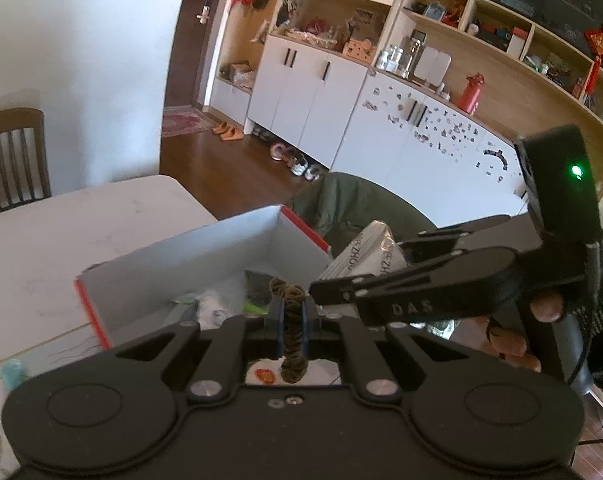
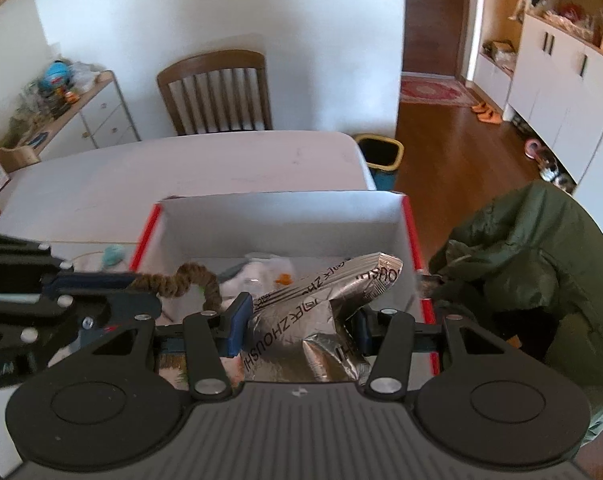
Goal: Organize objects
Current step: 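Carry the silver bag and bracelet over the red box with both grippers, then open both grippers to drop the silver bag and bracelet into the box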
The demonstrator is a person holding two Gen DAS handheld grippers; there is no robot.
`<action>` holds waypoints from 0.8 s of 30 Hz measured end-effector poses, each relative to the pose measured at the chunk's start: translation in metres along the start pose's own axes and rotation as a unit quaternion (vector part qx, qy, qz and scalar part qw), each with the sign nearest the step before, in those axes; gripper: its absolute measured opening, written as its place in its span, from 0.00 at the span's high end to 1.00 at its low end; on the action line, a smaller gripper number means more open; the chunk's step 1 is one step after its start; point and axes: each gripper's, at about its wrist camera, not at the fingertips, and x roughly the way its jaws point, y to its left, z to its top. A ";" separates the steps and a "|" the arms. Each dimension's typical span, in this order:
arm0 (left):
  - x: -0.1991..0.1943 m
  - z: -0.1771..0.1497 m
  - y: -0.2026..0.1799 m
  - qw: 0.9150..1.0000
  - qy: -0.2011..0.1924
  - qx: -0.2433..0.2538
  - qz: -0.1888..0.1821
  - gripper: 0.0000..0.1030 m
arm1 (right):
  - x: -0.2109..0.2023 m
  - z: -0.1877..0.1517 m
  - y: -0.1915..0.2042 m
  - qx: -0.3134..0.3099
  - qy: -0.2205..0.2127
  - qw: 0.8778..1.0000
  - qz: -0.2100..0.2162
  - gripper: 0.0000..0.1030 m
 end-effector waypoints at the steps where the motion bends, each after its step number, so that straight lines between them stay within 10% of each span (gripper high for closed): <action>1: 0.004 0.000 -0.001 1.000 0.002 0.000 -0.002 0.94 | 0.003 0.001 -0.005 0.002 0.002 1.000 -0.002 0.52; 24: 0.092 -0.015 0.012 0.996 0.082 -0.033 0.023 0.94 | 0.097 0.006 -0.029 0.004 0.066 0.998 -0.005 0.52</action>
